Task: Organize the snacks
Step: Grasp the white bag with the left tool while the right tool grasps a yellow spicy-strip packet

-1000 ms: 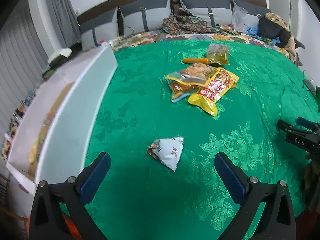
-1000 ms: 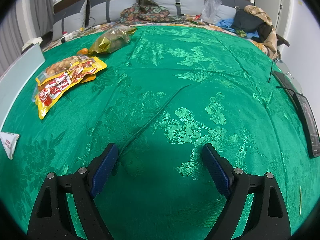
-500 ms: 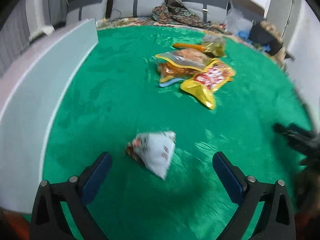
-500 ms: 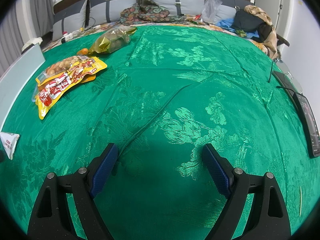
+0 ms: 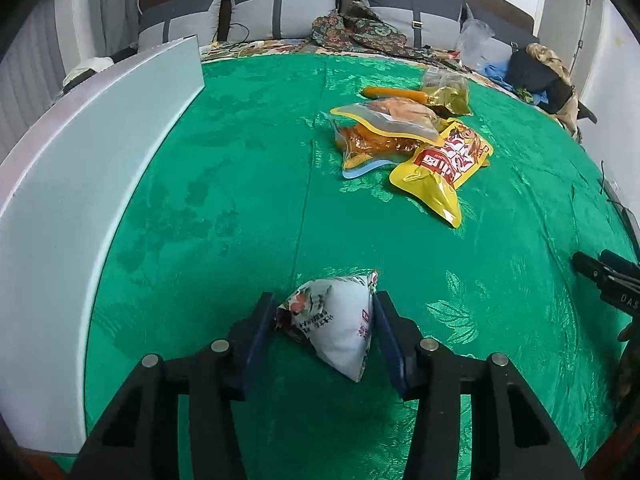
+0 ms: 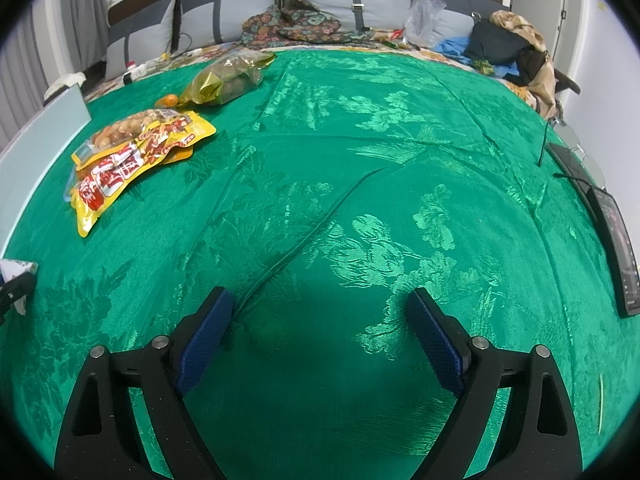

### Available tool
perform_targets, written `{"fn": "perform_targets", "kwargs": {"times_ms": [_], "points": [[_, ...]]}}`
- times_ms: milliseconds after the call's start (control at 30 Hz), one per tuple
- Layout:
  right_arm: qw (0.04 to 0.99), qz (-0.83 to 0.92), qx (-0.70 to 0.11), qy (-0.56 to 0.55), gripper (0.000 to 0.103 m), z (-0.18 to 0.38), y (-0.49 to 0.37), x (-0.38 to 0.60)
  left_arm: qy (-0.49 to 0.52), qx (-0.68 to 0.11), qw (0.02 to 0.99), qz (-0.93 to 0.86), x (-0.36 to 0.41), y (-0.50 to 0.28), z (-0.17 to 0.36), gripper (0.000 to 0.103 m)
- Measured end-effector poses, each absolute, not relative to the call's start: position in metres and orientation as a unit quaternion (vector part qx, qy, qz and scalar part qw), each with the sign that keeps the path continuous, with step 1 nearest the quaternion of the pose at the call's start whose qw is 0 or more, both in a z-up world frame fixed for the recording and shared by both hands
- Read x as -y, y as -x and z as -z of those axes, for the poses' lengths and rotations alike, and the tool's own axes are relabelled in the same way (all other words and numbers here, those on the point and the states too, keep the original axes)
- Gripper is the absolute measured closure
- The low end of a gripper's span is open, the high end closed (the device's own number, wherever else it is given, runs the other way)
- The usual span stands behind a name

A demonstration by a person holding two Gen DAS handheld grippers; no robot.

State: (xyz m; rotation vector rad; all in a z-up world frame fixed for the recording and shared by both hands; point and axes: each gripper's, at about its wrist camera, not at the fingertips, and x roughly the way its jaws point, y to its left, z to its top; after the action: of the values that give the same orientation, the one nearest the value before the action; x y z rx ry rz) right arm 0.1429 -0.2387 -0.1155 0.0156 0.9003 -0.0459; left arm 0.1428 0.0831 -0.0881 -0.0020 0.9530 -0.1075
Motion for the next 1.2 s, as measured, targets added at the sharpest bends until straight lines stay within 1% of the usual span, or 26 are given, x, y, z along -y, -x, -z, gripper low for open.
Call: {"fn": "perform_targets", "kwargs": {"times_ms": [67, 133, 200, 300, 433, 533, 567, 600, 633, 667, 733, 767, 900, 933, 1000, 1033, 1133, 1200], "points": [[0.886, 0.03, -0.463, -0.008, 0.012, 0.112, -0.152, 0.234, 0.004, -0.461, 0.886, 0.053, -0.084, -0.142, 0.086, 0.055], [0.868, 0.03, -0.495, -0.036, 0.014, 0.107, -0.167, 0.227, 0.009, -0.463, 0.884, 0.055, -0.085, -0.144, 0.085, 0.055], [0.861, -0.004, -0.5, -0.092, 0.014, 0.096, -0.185, 0.208, 0.014, -0.465, 0.883, 0.058, -0.086, -0.145, 0.085, 0.055], [0.856, -0.047, -0.501, -0.117, 0.015, 0.077, -0.22, 0.154, 0.022, -0.467, 0.882, 0.061, -0.09, -0.145, 0.085, 0.055], [0.847, -0.049, -0.524, -0.076, 0.015, 0.078, -0.269, 0.08, 0.024, -0.47, 0.88, 0.06, -0.093, -0.145, 0.084, 0.055], [0.847, -0.008, -0.531, -0.035, 0.015, 0.089, -0.285, 0.056, 0.028, -0.473, 0.879, 0.061, -0.096, -0.145, 0.084, 0.055], [0.847, -0.002, -0.53, -0.039, 0.017, 0.091, -0.284, 0.056, 0.033, -0.474, 0.878, 0.063, -0.098, -0.145, 0.083, 0.055], [0.846, -0.002, -0.531, -0.047, 0.02, 0.093, -0.281, 0.06, 0.038, -0.475, 0.877, 0.065, -0.1, -0.146, 0.083, 0.055], [0.841, -0.012, -0.538, -0.055, 0.029, 0.096, -0.273, 0.066, 0.042, -0.477, 0.875, 0.066, -0.101, -0.147, 0.083, 0.055], [0.835, -0.022, -0.546, -0.056, 0.048, 0.098, -0.267, 0.073, 0.046, -0.479, 0.874, 0.067, -0.101, -0.148, 0.082, 0.055], [0.831, -0.027, -0.553, -0.042, 0.056, 0.098, -0.248, 0.09, 0.058, -0.481, 0.872, 0.07, -0.102, -0.149, 0.082, 0.055], [0.828, -0.027, -0.558, -0.035, 0.057, 0.098, -0.239, 0.098, 0.064, -0.482, 0.871, 0.073, -0.103, -0.149, 0.081, 0.055], [0.812, -0.022, -0.581, -0.044, 0.057, 0.097, -0.204, 0.144, 0.079, -0.485, 0.867, 0.08, -0.104, -0.151, 0.082, 0.055], [0.807, -0.02, -0.587, -0.052, 0.054, 0.096, -0.197, 0.155, 0.081, -0.485, 0.867, 0.081, -0.105, -0.152, 0.082, 0.055], [0.803, -0.021, -0.592, -0.063, 0.041, 0.092, -0.194, 0.164, 0.086, -0.485, 0.866, 0.081, -0.105, -0.151, 0.082, 0.055], [0.805, -0.017, -0.59, -0.06, 0.033, 0.089, -0.195, 0.165, 0.087, -0.485, 0.866, 0.081, -0.105, -0.15, 0.082, 0.055], [0.811, -0.004, -0.583, -0.047, 0.033, 0.089, -0.206, 0.159, 0.086, -0.484, 0.867, 0.086, -0.104, -0.146, 0.081, 0.056], [0.81, 0.016, -0.585, -0.036, 0.03, 0.097, -0.216, 0.155, 0.085, -0.481, 0.868, 0.094, -0.103, -0.144, 0.079, 0.057]]}}
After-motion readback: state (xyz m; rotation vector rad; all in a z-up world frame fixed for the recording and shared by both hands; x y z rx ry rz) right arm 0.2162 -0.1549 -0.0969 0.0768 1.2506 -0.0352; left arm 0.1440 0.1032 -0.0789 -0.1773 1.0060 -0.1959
